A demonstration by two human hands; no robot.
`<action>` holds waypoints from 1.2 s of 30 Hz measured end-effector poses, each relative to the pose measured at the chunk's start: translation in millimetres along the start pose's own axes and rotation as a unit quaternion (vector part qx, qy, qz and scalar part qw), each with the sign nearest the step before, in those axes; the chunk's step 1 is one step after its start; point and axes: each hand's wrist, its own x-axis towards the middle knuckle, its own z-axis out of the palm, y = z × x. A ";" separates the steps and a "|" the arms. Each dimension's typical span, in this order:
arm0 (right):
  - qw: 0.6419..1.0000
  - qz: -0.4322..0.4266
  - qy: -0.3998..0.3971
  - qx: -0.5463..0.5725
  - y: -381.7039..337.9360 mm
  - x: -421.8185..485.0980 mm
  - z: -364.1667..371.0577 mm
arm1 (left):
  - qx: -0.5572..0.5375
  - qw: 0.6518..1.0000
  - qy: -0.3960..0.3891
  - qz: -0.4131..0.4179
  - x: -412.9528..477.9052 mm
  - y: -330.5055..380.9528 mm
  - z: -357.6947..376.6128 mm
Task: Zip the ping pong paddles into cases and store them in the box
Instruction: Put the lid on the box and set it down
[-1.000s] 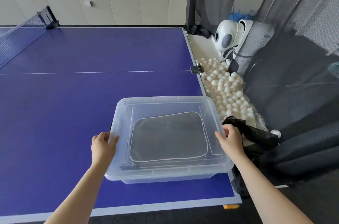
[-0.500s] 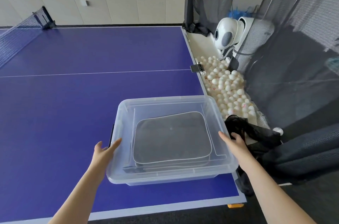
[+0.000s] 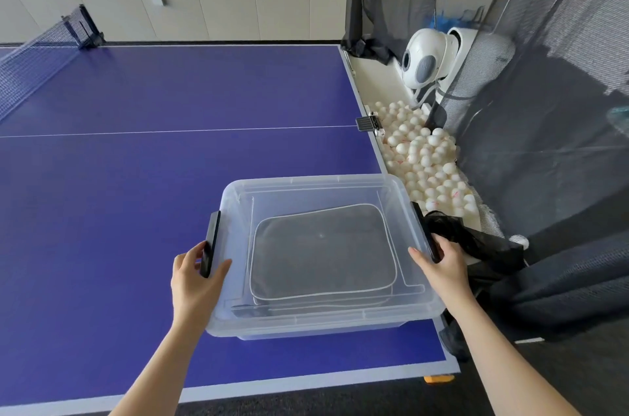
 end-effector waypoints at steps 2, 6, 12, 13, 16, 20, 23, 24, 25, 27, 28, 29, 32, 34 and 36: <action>1.000 -0.013 -0.004 -0.005 -1.0 -2.0 -1.1 | 0.005 1.000 0.005 0.007 -2.2 1.4 -0.4; 0.999 -0.027 0.007 -0.016 -1.6 -2.9 -0.2 | 0.023 0.999 0.006 0.025 -2.2 1.5 -0.3; 0.998 -0.048 0.019 -0.045 -0.5 -3.4 0.0 | 0.053 0.998 0.011 0.042 -2.5 1.7 0.5; 0.997 -0.052 0.020 -0.050 -0.7 -3.7 0.0 | 0.055 0.997 0.012 0.045 -2.5 1.6 0.7; 0.995 -0.063 0.026 -0.067 -0.4 -3.6 0.2 | 0.060 0.997 0.013 0.052 -2.5 0.7 1.1; 0.992 -0.079 0.026 -0.094 -0.1 -2.9 0.4 | 0.067 0.996 0.013 0.055 -2.2 0.2 1.6; 0.989 -0.094 0.023 -0.109 -0.3 -2.9 0.3 | 0.072 0.996 0.010 0.058 -1.3 -0.2 2.1; 0.988 -0.103 0.023 -0.115 0.4 -2.8 0.6 | 0.074 0.995 0.009 0.060 -1.5 -0.3 2.1; 0.986 -0.109 0.022 -0.122 0.5 -2.8 0.8 | 0.076 0.995 0.009 0.063 -1.3 0.3 2.3; 0.985 -0.114 0.020 -0.128 -0.1 -2.6 0.7 | 0.085 0.994 0.009 0.068 -1.2 0.2 2.2; 0.985 -0.116 0.021 -0.130 -0.1 -1.5 1.5 | 0.092 0.993 0.009 0.072 -0.9 -0.1 2.0; 0.984 -0.116 0.022 -0.132 0.6 -0.9 2.1 | 0.098 0.992 0.008 0.076 -1.1 0.0 1.9; 0.984 -0.117 0.023 -0.133 1.2 -1.0 2.2 | 0.098 0.991 0.005 0.093 -1.9 0.9 2.1; 0.985 -0.112 0.018 -0.132 0.0 -1.1 2.2 | 0.088 0.992 0.008 0.093 -2.1 1.2 1.8; 0.985 -0.109 0.015 -0.133 -0.8 -2.0 2.3 | 0.082 0.993 0.008 0.088 -2.2 0.5 1.5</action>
